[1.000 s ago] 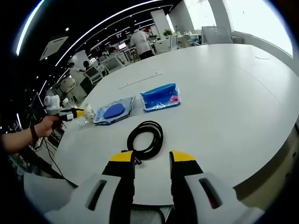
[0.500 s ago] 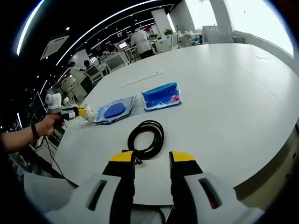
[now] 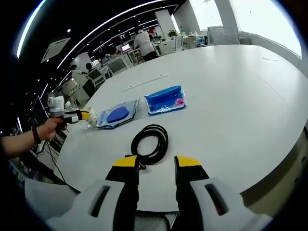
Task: Arrange the tabletop items into an orderly group along one side of the table until the central work area is clear of visible clutter.
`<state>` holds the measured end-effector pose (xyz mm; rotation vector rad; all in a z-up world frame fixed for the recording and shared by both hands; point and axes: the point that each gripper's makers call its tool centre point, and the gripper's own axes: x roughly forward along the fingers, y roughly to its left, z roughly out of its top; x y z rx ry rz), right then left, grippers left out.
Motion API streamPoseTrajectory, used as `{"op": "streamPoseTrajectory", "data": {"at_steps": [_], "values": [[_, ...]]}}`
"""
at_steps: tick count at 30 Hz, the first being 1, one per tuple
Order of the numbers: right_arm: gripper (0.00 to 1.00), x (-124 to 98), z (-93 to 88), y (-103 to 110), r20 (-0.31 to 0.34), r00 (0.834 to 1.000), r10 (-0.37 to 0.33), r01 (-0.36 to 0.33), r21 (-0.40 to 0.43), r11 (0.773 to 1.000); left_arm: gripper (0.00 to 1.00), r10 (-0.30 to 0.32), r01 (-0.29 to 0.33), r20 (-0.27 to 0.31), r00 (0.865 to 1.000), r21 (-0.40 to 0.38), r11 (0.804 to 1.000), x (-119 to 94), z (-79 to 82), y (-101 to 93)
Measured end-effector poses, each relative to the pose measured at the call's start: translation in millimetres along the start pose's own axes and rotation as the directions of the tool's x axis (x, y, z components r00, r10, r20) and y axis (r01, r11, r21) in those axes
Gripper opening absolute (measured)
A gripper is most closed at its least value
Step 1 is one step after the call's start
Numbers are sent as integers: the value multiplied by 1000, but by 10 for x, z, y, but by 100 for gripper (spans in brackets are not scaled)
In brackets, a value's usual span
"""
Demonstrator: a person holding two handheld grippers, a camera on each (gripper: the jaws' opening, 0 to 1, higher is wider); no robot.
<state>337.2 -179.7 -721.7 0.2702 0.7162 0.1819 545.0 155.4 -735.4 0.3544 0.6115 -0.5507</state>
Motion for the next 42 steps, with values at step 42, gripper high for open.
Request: {"op": "streamPoseTrajectory", "data": {"at_steps": [42], "values": [[28, 2, -44, 30, -30, 1000, 1, -2, -17, 1000, 42, 312, -282, 22, 950, -370, 885, -904, -481, 859]]}}
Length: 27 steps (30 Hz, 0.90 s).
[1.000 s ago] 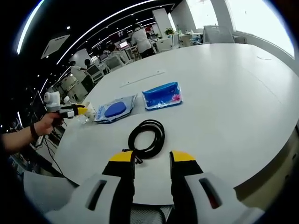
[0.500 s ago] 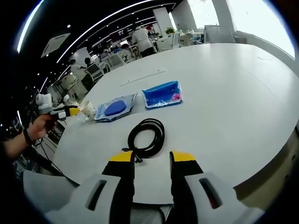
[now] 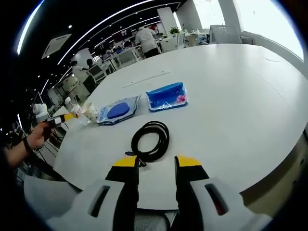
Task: Arrange the tabletop items into an orderly group along one side of the table until the central work area is clear of visible clutter.
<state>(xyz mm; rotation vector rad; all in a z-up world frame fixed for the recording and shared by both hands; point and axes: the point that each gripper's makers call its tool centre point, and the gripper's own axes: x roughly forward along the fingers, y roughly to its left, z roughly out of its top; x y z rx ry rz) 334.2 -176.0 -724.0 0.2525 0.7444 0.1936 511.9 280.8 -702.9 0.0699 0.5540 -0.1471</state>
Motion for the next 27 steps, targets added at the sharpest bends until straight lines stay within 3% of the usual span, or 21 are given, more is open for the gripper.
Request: {"op": "streamPoseTrajectory", "data": {"at_steps": [11, 17, 21, 23, 27], "values": [[28, 11, -16, -24, -4, 1000, -4, 4, 5, 1000, 49, 1, 3, 25, 1000, -145, 989, 232, 151, 136], [28, 11, -11, -33, -5, 1000, -7, 7, 4, 1000, 50, -12, 16, 26, 1000, -132, 991, 342, 217, 72], [28, 10, -10, -38, -4, 1000, -8, 8, 10, 1000, 47, -11, 16, 40, 999, -141, 990, 404, 282, 76], [28, 11, -9, -32, -5, 1000, -7, 7, 9, 1000, 38, -22, 27, 42, 999, -136, 990, 416, 287, 55], [28, 15, -11, -34, -7, 1000, -7, 8, 8, 1000, 37, -17, 23, 42, 999, -138, 990, 408, 287, 42]]}}
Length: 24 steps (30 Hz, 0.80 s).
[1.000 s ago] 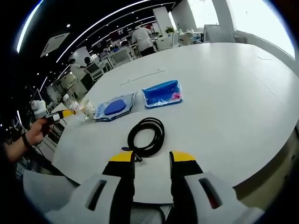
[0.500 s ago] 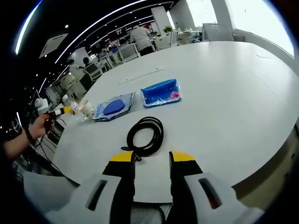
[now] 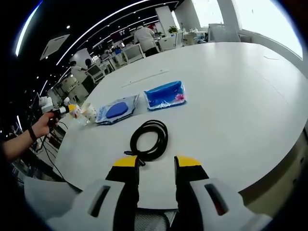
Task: Arrange the tabletop items into an orderly group along one side of the table until the central work area is clear of visible clutter.
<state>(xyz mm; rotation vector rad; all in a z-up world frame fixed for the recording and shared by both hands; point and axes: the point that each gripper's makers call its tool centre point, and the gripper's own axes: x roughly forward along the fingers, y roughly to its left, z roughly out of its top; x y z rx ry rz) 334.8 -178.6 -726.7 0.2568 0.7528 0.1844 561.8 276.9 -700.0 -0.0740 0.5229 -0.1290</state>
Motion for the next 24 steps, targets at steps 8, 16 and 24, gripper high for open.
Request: {"op": "streamPoseTrajectory", "data": {"at_steps": [8, 16, 24], "values": [[28, 14, -8, 8, -4, 1000, 4, -4, -2, 1000, 37, 15, -15, -6, 1000, -6, 1000, -15, -8, -15], [28, 11, -10, 1, -3, 1000, 4, -4, 0, 1000, 37, 12, -12, -11, 1000, -6, 1000, -8, -21, -95], [28, 0, -6, -8, 2, 1000, 2, -2, 5, 1000, 37, 14, -14, -15, 1000, 7, 1000, -13, -26, -111]]}}
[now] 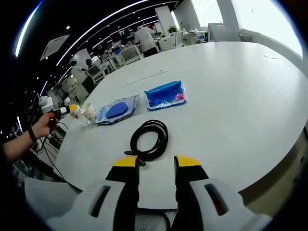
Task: Arrange the tabletop items into an orderly group along one side of the table until the central work area is clear of visible clutter.
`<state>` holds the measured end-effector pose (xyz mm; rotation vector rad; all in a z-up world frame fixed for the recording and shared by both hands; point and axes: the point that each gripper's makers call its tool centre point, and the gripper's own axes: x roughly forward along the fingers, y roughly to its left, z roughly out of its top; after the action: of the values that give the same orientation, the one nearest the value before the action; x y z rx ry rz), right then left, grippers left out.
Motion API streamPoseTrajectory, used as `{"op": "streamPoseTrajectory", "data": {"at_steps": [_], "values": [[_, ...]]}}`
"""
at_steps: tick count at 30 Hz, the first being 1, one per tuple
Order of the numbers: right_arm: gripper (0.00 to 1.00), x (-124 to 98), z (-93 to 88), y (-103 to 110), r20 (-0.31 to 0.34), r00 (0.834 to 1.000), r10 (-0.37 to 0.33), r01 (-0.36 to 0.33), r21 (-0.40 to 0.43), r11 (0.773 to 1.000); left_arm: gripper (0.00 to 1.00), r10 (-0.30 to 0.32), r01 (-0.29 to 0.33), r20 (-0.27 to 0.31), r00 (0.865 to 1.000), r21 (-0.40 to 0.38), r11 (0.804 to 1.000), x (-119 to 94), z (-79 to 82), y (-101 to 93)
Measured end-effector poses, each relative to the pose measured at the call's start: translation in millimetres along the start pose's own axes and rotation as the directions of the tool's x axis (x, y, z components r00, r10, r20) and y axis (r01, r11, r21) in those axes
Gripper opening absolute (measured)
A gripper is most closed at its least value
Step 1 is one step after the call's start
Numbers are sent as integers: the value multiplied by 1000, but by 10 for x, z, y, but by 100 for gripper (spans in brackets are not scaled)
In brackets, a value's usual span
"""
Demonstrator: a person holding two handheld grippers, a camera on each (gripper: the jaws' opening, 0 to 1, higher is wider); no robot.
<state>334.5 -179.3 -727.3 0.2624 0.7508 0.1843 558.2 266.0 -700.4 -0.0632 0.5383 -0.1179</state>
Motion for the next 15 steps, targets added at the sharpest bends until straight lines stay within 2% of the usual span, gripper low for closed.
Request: {"op": "streamPoseTrajectory", "data": {"at_steps": [8, 10, 12, 13, 15], "values": [[28, 0, -6, 10, -4, 1000, 3, -3, -4, 1000, 38, -5, 6, -11, 1000, 51, 999, -18, -3, -15], [28, 0, -7, 14, -5, 1000, 4, -4, -5, 1000, 44, -12, 12, -12, 1000, 35, 999, -33, -8, -25], [28, -1, -5, 14, -4, 1000, 3, -3, -6, 1000, 59, -10, 10, -20, 1000, 22, 1000, -49, -41, -17], [28, -3, -4, 16, -3, 1000, 3, -3, -5, 1000, 61, -10, 10, -25, 1000, 16, 1000, -67, -71, -8], [28, -5, -5, 17, -3, 1000, 3, -3, -4, 1000, 60, -9, 9, -28, 1000, 12, 1000, -107, -114, 11]]}}
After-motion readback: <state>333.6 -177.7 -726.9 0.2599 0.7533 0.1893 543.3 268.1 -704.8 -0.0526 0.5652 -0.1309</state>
